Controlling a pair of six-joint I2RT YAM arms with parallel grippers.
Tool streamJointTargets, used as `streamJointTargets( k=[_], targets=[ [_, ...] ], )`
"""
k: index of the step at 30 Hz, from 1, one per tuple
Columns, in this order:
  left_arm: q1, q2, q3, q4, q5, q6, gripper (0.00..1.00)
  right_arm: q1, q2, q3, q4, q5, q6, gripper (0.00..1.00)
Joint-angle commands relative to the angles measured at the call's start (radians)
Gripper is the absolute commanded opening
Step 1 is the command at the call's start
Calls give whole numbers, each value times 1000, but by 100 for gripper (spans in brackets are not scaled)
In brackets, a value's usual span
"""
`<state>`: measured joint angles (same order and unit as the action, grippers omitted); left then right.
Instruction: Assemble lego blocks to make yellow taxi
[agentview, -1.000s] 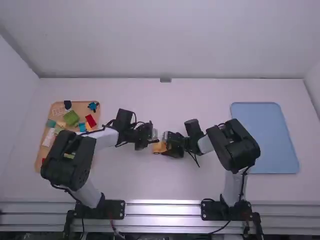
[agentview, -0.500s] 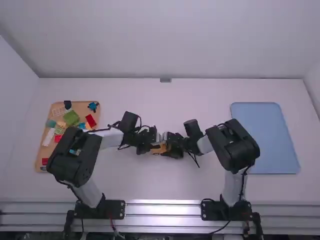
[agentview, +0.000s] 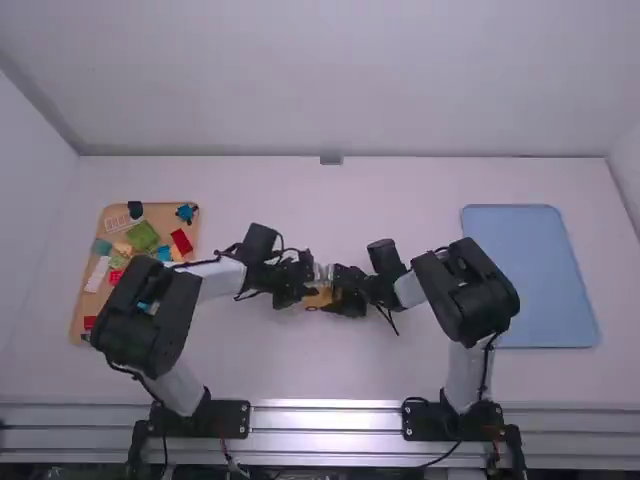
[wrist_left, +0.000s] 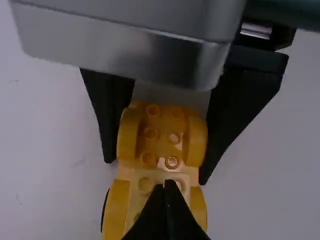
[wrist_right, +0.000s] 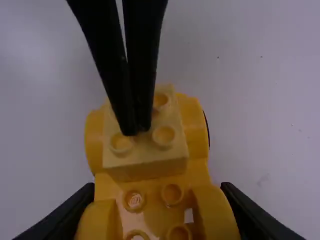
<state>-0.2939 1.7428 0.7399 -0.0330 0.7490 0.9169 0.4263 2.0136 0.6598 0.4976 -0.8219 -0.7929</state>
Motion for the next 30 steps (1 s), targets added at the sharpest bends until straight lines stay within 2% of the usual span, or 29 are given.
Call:
streamJointTargets(
  k=[1, 7, 10, 17, 18, 19, 20, 21, 22, 24, 26, 29, 30],
  targets=[
    [4, 38, -72, -10, -164, -12, 2, 0, 0, -5, -5, 37, -18, 42],
    [5, 26, -89, 77, -92, -11, 2, -1, 0, -5, -5, 38, -19, 45],
    [31, -44, -63, 106, 1, -12, 2, -1, 0, -5, 12, 38, -14, 45],
    [107, -238, -11, 99, 9, -93, 2, -23, 0, -4, 56, 37, -8, 45],
    [127, -289, -11, 93, -16, -126, 17, -31, 0, -5, 54, 39, -8, 46],
    [129, -293, -12, 93, -19, -131, 24, -34, 0, -4, 53, 38, -8, 46],
    [140, -320, -12, 89, -44, -173, 51, -40, 0, -4, 52, 37, -8, 48],
    [148, -340, -12, 85, -66, -210, 99, -46, 0, -5, 52, 38, -8, 51],
    [157, -368, -12, 69, -106, -252, 99, -51, 0, -4, 52, 38, -8, 57],
    [160, -387, -12, 47, -124, -274, 99, -54, 0, -4, 52, 37, -8, 63],
    [154, -415, -12, 1, -141, -274, 99, -55, 0, -2, 51, 37, -5, 79],
    [154, -426, -12, -27, -138, -274, 99, -55, -23, 13, 13, 38, 25, 90],
    [154, -429, -12, -32, -139, -274, 99, -55, -31, 16, -4, 39, 26, 89]
  ],
)
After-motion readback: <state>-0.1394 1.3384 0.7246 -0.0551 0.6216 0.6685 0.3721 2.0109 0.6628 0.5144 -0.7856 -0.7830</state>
